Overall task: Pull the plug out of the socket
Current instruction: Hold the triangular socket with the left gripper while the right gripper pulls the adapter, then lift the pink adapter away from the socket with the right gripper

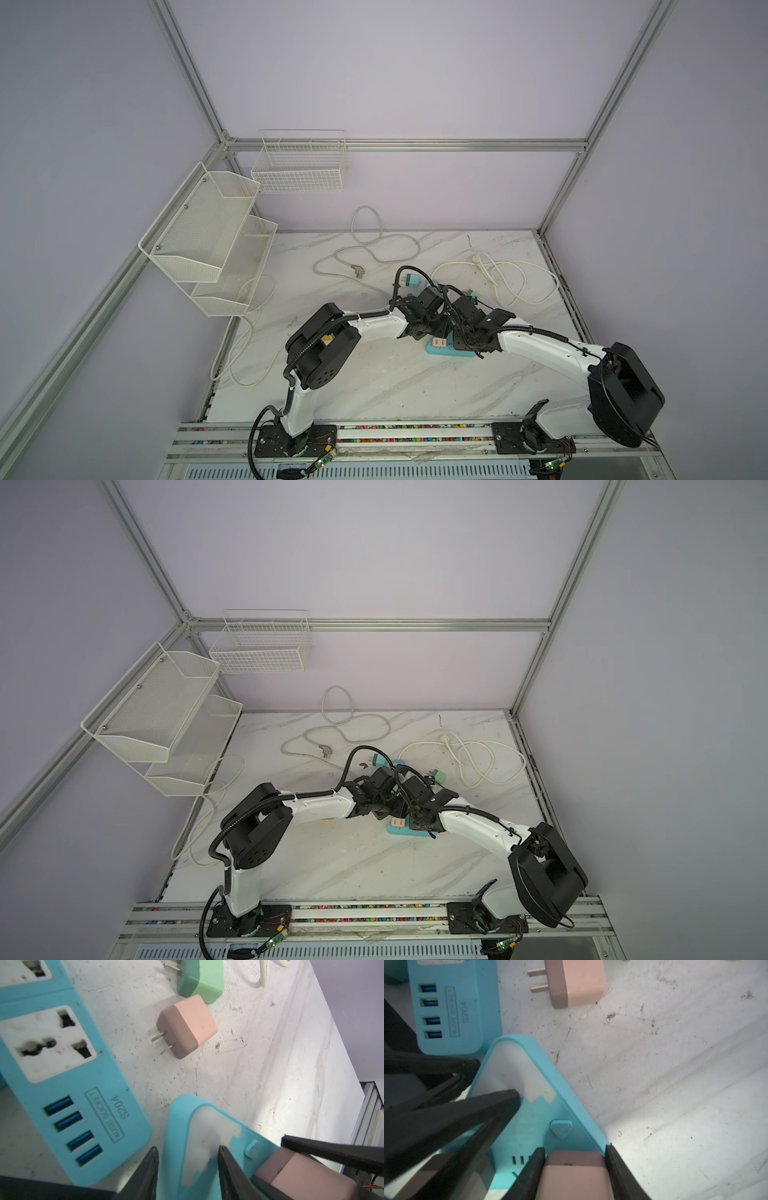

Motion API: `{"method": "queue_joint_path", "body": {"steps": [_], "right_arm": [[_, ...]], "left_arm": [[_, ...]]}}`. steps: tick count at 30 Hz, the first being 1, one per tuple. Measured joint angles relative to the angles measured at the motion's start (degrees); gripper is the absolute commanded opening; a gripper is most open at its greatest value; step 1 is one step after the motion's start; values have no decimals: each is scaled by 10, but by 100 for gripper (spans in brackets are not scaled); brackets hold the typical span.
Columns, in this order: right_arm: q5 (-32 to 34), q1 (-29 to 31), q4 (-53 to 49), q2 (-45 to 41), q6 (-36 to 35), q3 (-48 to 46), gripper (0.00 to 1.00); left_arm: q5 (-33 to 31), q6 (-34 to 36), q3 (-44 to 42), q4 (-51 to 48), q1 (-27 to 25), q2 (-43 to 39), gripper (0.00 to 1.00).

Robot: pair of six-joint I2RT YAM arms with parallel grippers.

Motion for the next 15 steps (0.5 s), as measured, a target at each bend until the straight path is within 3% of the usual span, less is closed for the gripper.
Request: {"method": "queue_joint_path", "body": {"steps": [15], "right_arm": [[-21, -44, 44, -56, -10, 2, 23]], "left_arm": [[-4, 3, 14, -8, -1, 3, 45]]}}
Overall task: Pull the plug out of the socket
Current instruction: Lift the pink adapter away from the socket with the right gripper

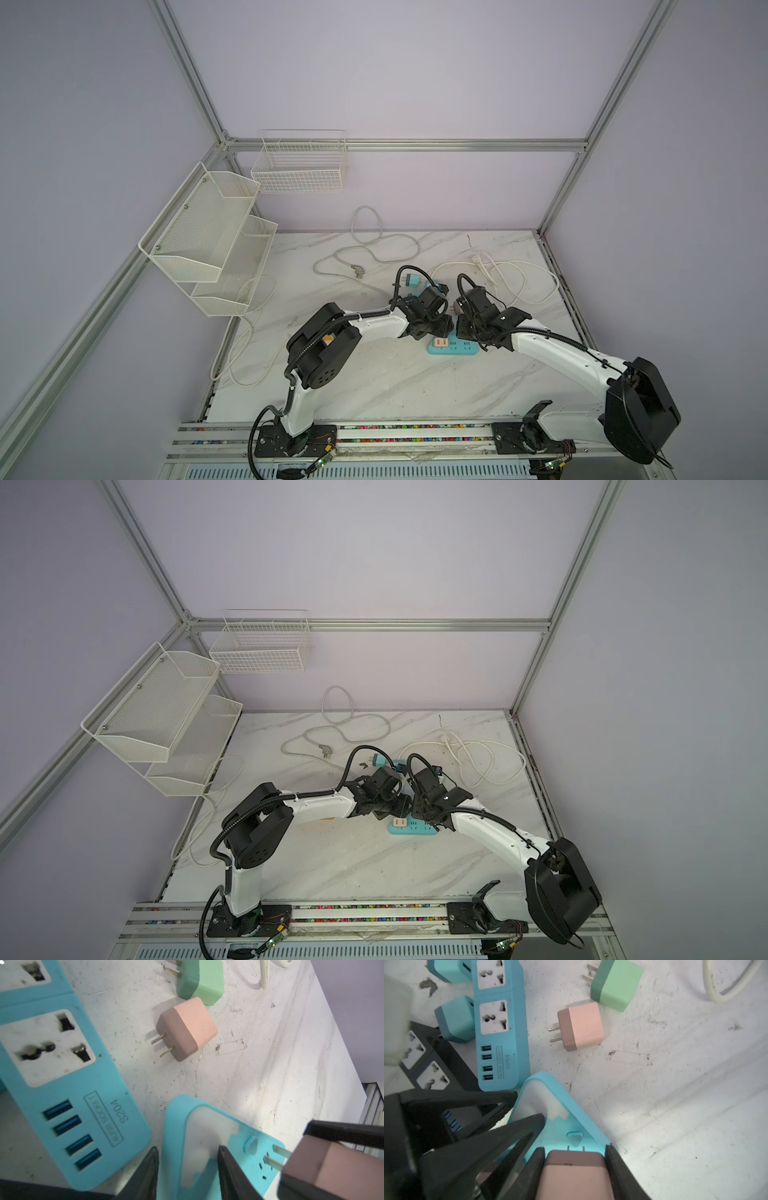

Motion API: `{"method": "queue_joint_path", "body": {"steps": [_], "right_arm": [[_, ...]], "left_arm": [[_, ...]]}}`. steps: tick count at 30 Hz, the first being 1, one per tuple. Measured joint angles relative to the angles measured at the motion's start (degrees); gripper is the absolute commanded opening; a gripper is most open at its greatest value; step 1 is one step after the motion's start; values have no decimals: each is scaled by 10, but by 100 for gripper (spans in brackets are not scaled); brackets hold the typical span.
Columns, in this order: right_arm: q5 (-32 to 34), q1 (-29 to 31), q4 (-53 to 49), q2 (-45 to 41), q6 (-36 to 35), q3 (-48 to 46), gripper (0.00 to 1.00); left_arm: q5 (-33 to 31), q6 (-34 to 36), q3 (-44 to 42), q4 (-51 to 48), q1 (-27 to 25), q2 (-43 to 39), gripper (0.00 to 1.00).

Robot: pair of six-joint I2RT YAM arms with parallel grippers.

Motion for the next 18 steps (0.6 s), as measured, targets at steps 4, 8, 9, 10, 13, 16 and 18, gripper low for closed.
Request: {"method": "queue_joint_path", "body": {"steps": [4, 8, 9, 10, 13, 16, 18], "right_arm": [[-4, -24, 1, -12, -3, 0, 23], [-14, -63, 9, -9, -15, 0, 24], [-17, -73, 12, -3, -18, 0, 24], [-18, -81, 16, 4, -21, 1, 24], [-24, -106, 30, 35, -30, 2, 23], [-26, -126, 47, 57, -34, 1, 23], [-21, -138, 62, 66, -34, 1, 23]], "left_arm": [[-1, 3, 11, -23, 0, 0, 47], [-3, 9, 23, -48, 0, 0, 48], [-4, 11, 25, -53, 0, 0, 49], [-4, 12, 27, -58, 0, 0, 49], [-4, 13, 33, -72, 1, 0, 51], [-6, 13, 36, -79, 1, 0, 53], [-8, 15, 40, -86, 2, 0, 54]]}}
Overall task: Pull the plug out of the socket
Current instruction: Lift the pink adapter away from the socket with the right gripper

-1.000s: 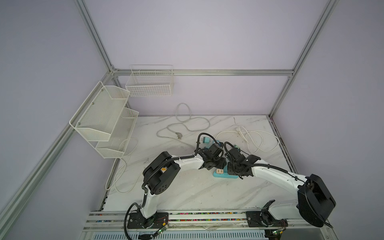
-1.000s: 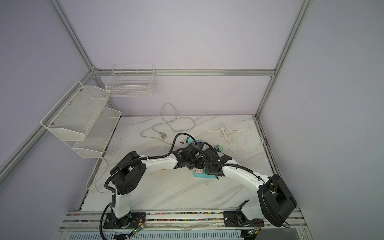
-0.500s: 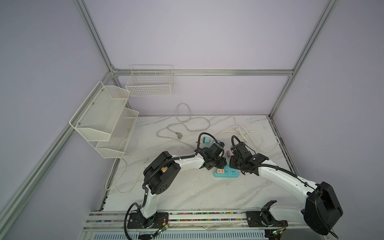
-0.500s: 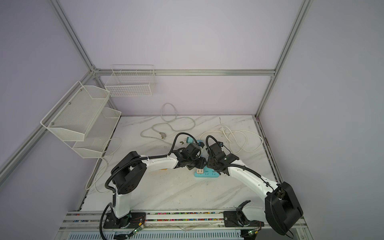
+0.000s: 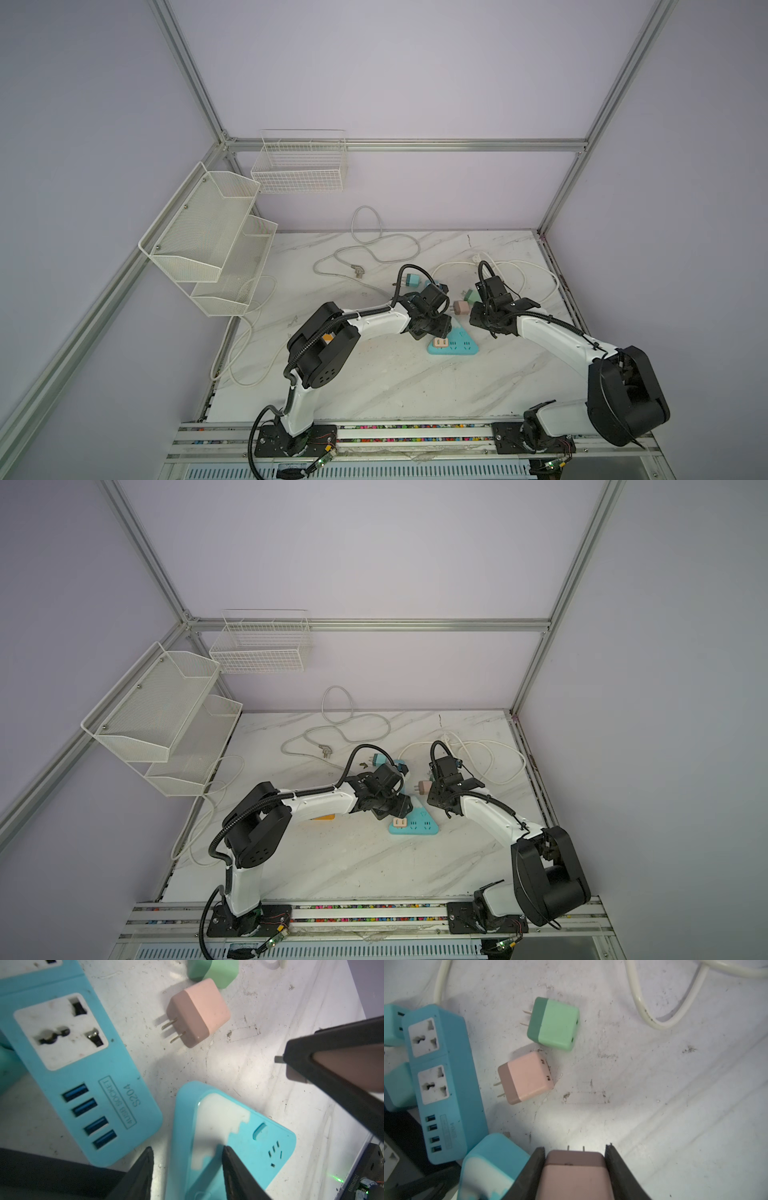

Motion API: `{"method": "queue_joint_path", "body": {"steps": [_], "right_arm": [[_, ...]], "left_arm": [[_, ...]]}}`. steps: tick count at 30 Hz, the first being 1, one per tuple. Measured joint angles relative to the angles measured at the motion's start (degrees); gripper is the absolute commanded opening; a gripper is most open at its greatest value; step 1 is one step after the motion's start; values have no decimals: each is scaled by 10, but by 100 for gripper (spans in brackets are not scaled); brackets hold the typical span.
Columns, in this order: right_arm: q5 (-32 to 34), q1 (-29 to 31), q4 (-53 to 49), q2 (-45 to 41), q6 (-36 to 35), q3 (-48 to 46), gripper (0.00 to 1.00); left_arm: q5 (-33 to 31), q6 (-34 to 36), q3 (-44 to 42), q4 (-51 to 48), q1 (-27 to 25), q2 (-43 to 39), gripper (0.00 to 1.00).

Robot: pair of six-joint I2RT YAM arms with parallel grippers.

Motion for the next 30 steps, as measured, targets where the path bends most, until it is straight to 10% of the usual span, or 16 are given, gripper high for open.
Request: {"method": "queue_joint_path", "body": {"steps": [30], "right_arm": [[110, -24, 104, 146, 9, 37, 30]], "left_arm": [[-52, 17, 14, -53, 3, -16, 58]]}}
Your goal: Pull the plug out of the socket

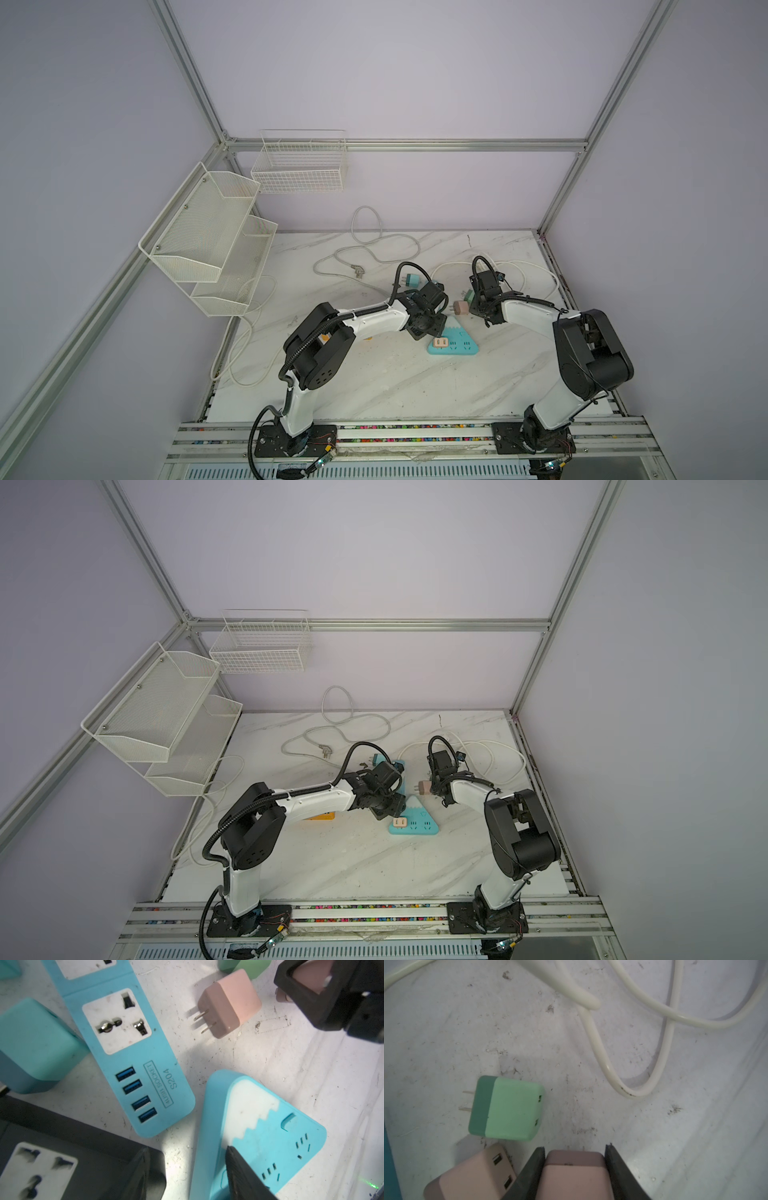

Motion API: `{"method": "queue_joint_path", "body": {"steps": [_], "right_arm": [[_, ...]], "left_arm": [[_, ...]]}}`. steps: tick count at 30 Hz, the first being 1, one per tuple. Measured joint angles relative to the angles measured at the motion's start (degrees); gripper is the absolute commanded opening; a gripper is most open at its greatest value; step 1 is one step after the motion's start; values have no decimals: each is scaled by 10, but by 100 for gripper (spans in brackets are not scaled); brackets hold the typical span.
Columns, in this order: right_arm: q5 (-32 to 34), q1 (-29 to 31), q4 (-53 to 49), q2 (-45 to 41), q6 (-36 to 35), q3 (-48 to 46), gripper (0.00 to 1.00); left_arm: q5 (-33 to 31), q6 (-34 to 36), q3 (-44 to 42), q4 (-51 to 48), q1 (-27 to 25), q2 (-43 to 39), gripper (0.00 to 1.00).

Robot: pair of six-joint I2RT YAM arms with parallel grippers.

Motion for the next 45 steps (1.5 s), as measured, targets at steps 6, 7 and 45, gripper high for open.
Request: {"method": "queue_joint_path", "body": {"steps": [6, 7, 45], "right_arm": [[-1, -1, 3, 2, 4, 0, 37], [-1, -1, 4, 2, 5, 0, 37], [-78, 32, -52, -199, -23, -16, 72]], "left_arm": [[-2, 0, -1, 1, 2, -2, 58], [-2, 0, -1, 0, 4, -3, 58], [-44, -76, -200, 31, 26, -271, 56]]}}
